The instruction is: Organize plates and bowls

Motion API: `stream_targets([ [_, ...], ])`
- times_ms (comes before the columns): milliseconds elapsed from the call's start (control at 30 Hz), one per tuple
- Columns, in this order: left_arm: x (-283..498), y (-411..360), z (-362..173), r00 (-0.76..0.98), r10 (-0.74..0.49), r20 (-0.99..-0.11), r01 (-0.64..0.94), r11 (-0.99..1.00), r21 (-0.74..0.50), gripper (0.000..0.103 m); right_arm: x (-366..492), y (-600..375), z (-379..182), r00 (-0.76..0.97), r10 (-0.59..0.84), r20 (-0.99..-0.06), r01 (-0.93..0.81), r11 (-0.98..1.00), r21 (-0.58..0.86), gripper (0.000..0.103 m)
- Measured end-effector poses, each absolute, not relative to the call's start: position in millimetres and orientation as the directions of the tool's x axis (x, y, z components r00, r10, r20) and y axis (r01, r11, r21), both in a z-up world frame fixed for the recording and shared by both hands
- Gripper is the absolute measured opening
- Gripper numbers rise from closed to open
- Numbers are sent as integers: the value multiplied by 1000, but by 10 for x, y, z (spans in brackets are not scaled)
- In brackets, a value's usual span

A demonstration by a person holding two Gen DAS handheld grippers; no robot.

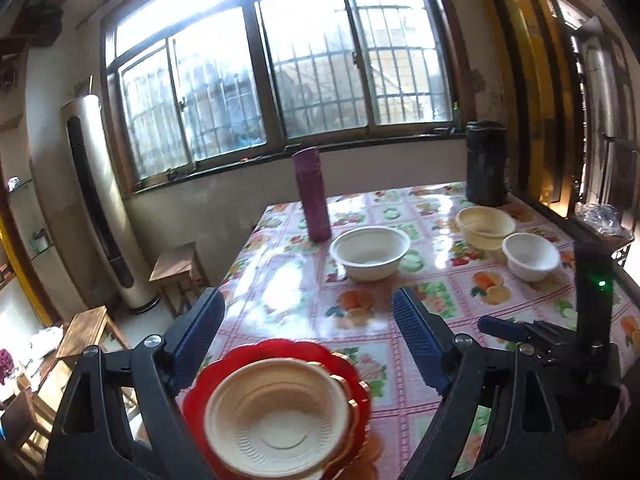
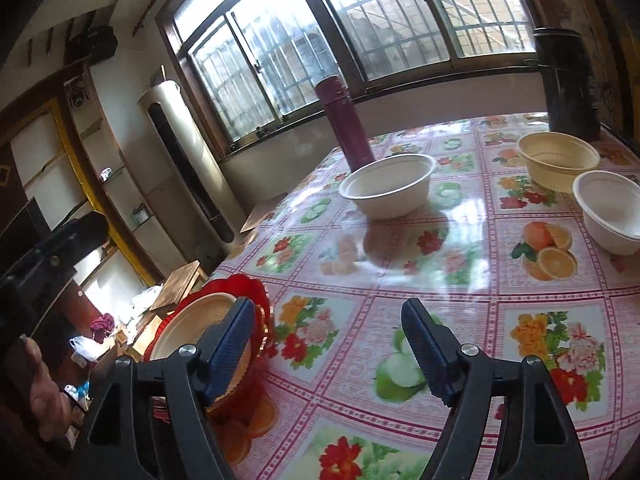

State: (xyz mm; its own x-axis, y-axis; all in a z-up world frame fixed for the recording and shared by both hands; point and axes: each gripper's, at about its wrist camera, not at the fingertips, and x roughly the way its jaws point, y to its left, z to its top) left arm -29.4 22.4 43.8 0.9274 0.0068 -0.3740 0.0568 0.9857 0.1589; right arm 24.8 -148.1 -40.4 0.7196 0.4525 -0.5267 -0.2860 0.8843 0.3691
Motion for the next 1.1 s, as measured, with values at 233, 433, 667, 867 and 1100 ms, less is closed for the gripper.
stream_targets([
  [233,8,-593,376,895,-102,-433,189,968,163,91,270,-2785,-203,844,234,-483,-70,940,334,82],
  [433,328,-1173,301,877,-125,-463,182,980,82,91,424,-3776,-66,893,74,-443,86,940,330,89],
  [667,625,-1660,291,900,-94,-425,141,987,82,91,703,-4512,-267,907,29,-420,187,866,464,93],
  [867,839,-1929,246,900,-124,-417,155,987,40,91,750,-4725,-395,890,44,-454,226,822,523,95],
  [1100,977,-2111,181,896,-140,-422,156,988,3,91,717,-4697,-375,903,0,-430,247,818,519,95],
])
